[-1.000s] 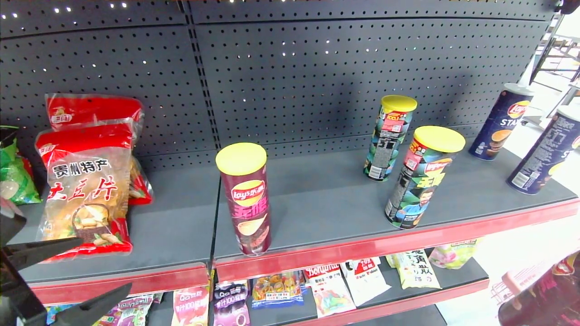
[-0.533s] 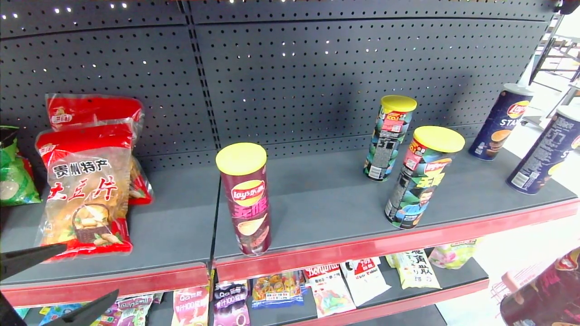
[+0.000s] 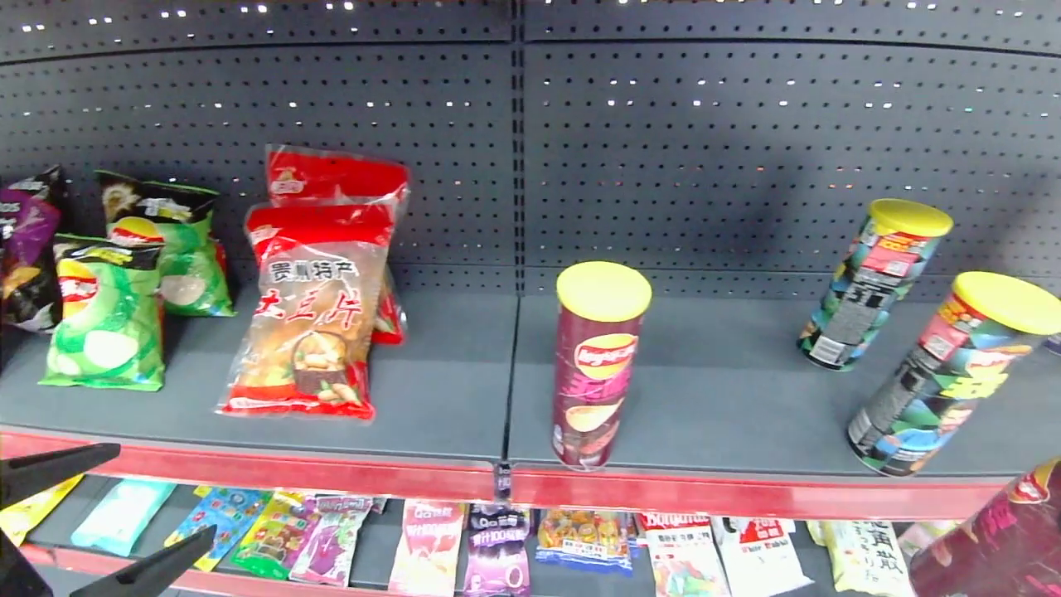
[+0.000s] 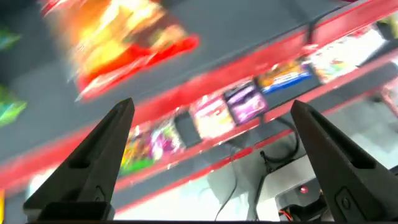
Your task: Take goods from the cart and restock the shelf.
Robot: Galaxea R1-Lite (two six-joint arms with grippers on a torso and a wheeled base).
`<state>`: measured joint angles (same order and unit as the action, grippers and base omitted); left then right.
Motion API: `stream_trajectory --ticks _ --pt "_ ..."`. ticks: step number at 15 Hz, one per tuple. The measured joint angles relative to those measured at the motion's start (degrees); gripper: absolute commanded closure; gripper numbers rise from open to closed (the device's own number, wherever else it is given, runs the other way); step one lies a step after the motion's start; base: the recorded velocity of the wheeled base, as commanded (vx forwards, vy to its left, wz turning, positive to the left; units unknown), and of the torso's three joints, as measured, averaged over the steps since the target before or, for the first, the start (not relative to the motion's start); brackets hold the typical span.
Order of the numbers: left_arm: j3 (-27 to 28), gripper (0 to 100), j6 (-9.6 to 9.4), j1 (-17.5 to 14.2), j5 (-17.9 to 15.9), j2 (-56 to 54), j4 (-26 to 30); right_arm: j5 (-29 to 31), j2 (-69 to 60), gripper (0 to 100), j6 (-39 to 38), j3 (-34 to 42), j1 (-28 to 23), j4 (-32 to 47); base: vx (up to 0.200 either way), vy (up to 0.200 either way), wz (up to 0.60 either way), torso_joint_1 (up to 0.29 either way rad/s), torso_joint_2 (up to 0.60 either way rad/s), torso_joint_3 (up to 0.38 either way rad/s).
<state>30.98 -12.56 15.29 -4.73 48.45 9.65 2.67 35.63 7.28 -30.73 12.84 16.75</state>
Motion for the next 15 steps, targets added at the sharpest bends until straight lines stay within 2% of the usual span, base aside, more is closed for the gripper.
stream_trajectory --ticks 5,7,10,12,15 --pt "-0.63 0 0.3 -0.02 0.16 -0.11 0.06 -8.19 1.02 100 0.09 -2.91 0.39 -0.46 0.0 0.0 0.0 0.0 0.0 0.0" --pt "-1.85 0 1.58 -0.07 0.17 -0.52 0.02 -8.91 3.73 100 0.16 -5.16 0.66 -1.16 0.0 0.0 0.0 0.0 0.0 0.0" --pt "-4.39 0 6.33 -0.07 1.4 -3.55 0.11 -9.4 11.85 100 0.0 -10.52 2.45 -5.53 0.0 0.0 0.0 0.0 0.0 0.0" --pt "-6.81 0 7.5 -0.16 5.71 -6.86 0.27 -9.62 19.98 100 -0.13 -15.08 4.05 -9.91 0.0 0.0 0.0 0.0 0.0 0.0" --pt "-10.06 0 9.63 -0.16 6.89 -12.34 0.39 -9.73 31.91 100 -0.06 -23.1 7.75 -13.71 0.0 0.0 0.0 0.0 0.0 0.0"
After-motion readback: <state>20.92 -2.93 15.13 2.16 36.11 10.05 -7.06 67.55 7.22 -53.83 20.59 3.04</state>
